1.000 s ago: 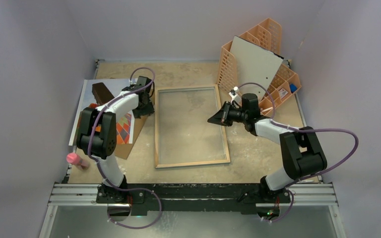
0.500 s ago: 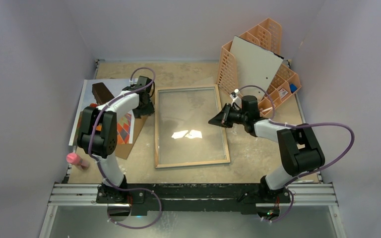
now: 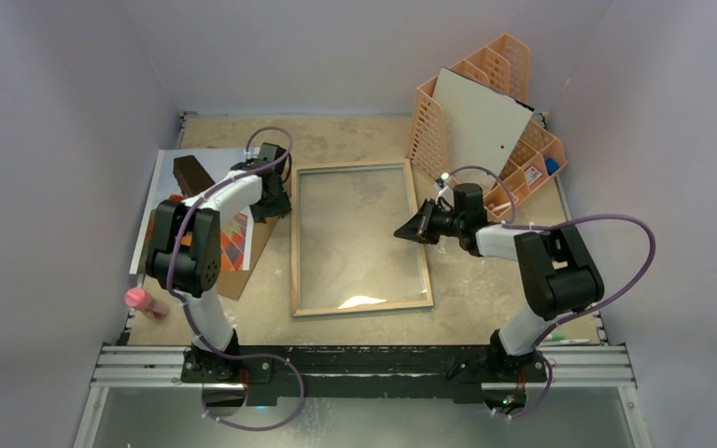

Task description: Put the photo into the frame

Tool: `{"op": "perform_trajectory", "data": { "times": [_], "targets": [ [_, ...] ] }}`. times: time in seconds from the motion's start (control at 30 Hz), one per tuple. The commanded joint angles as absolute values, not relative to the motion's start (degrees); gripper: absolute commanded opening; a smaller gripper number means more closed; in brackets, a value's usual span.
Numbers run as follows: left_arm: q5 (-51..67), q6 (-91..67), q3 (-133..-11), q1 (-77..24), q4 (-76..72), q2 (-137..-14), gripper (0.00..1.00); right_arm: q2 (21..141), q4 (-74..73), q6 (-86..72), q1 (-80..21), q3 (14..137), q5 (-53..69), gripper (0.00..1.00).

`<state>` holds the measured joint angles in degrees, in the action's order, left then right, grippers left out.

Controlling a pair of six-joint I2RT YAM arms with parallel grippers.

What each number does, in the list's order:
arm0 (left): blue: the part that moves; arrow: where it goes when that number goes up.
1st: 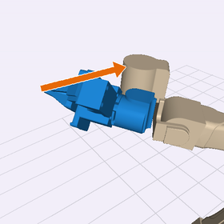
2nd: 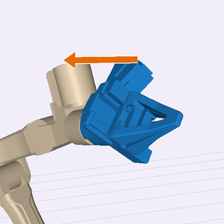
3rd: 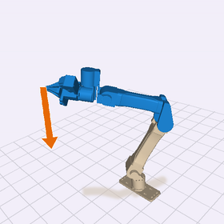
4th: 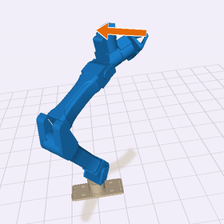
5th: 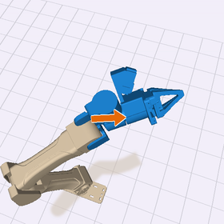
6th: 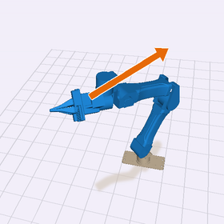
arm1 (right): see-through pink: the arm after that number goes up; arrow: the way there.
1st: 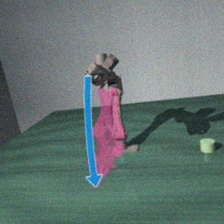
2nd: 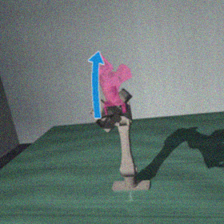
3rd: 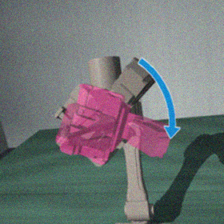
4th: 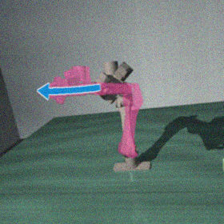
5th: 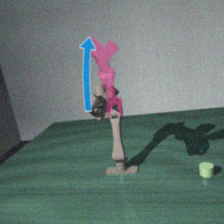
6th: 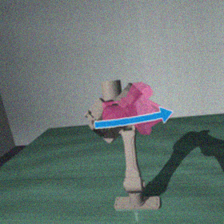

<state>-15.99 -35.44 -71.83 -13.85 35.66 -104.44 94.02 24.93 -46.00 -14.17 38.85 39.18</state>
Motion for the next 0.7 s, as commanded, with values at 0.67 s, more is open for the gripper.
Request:
{"op": "perform_trajectory", "data": {
  "times": [0.67],
  "targets": [
    [-12.3, -36.07, -73.59, -13.36, 33.84, -105.75, 0.49, 88.79, 44.88, -48.65, -13.89, 35.0, 50.65, 0.0]
  ]
}}
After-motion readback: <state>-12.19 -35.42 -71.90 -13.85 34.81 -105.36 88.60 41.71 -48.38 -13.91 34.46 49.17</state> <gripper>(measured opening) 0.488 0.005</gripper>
